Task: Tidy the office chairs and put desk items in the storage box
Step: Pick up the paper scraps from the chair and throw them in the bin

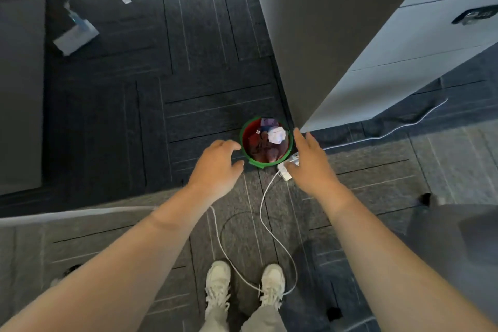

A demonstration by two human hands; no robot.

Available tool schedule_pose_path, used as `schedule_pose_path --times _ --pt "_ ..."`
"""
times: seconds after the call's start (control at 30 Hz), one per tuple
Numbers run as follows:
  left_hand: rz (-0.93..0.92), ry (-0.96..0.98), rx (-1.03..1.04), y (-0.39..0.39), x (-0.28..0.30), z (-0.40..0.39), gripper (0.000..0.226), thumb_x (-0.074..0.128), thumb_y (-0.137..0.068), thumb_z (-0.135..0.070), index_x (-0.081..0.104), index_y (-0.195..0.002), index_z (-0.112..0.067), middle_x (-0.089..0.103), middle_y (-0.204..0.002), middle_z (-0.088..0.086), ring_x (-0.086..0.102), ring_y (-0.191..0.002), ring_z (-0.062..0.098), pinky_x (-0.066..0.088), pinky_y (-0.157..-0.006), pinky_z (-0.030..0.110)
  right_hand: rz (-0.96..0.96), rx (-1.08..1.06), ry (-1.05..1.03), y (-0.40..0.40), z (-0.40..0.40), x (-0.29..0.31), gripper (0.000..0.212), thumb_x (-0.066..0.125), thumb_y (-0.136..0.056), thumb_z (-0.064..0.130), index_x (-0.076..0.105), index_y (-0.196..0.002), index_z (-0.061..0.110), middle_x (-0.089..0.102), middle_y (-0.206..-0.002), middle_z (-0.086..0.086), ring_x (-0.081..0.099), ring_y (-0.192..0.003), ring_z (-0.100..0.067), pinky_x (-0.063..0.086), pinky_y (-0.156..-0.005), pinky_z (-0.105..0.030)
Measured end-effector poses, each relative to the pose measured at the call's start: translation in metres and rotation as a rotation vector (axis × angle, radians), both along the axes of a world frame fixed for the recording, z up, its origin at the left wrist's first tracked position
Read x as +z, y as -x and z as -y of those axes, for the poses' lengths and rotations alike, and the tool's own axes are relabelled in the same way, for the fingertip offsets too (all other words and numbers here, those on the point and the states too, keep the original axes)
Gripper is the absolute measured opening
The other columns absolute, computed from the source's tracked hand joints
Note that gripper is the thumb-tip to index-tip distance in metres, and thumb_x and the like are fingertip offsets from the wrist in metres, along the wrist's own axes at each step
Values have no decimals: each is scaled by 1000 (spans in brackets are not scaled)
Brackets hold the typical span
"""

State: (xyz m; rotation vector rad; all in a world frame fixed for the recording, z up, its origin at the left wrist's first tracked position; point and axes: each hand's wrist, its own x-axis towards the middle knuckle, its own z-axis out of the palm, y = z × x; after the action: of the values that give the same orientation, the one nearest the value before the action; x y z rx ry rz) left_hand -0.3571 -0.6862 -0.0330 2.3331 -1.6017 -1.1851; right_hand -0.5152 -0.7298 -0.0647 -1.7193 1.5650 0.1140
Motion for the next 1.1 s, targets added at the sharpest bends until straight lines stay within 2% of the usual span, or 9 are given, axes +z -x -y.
schedule_pose_path --times 0.1,0.2,0.37,0.5,0.7,0.87,1.1 --pt "19 37 -93 -1 12 4 39 48 -92 -19 44 -130 -10 45 -138 11 44 -125 25 40 -100 34 -16 -104 11 9 -16 13 47 48 -91 12 35 -137 5 37 -143 -20 36 -130 -34 34 -106 -39" --pt "44 96 -211 9 34 8 39 49 -91 -18 46 -129 -9 49 -134 13 46 -123 27 41 -100 37 -42 -213 44 25 -34 39 35 46 -93 15 48 -126 5 47 -133 -17 47 -118 -32 42 -95 -39" --pt "57 205 -439 57 76 12 33 50 -90 -16 50 -122 -7 54 -125 14 49 -116 29 45 -95 40 -109 -400 109 77 -66 92 33 45 -94 19 48 -125 10 47 -134 -11 50 -115 -28 44 -91 -39" --pt "-16 274 -620 123 110 7 34 48 -90 -17 48 -123 -7 54 -125 12 48 -115 28 43 -94 40 -168 -607 133 142 -109 130 33 47 -93 20 50 -123 9 49 -132 -12 51 -115 -29 44 -92 -37" --pt "-81 280 -893 232 139 -24 36 47 -91 -20 47 -126 -11 50 -132 9 44 -122 27 41 -97 41 -231 -943 102 243 -200 167 34 49 -90 12 51 -123 5 50 -132 -17 47 -121 -31 38 -97 -35" --pt "-81 230 -1104 323 130 -57 37 45 -91 -19 45 -128 -11 47 -135 10 45 -122 27 43 -100 43 -262 -1164 99 315 -265 157 33 51 -86 8 53 -118 6 51 -130 -15 51 -115 -32 44 -90 -37" --pt "3 161 -1237 440 76 -78 38 46 -92 -22 44 -128 -10 46 -135 9 42 -124 27 40 -99 40 -280 -1232 -13 402 -293 89 44 50 -88 12 41 -131 11 41 -134 -14 45 -120 -34 45 -88 -39"
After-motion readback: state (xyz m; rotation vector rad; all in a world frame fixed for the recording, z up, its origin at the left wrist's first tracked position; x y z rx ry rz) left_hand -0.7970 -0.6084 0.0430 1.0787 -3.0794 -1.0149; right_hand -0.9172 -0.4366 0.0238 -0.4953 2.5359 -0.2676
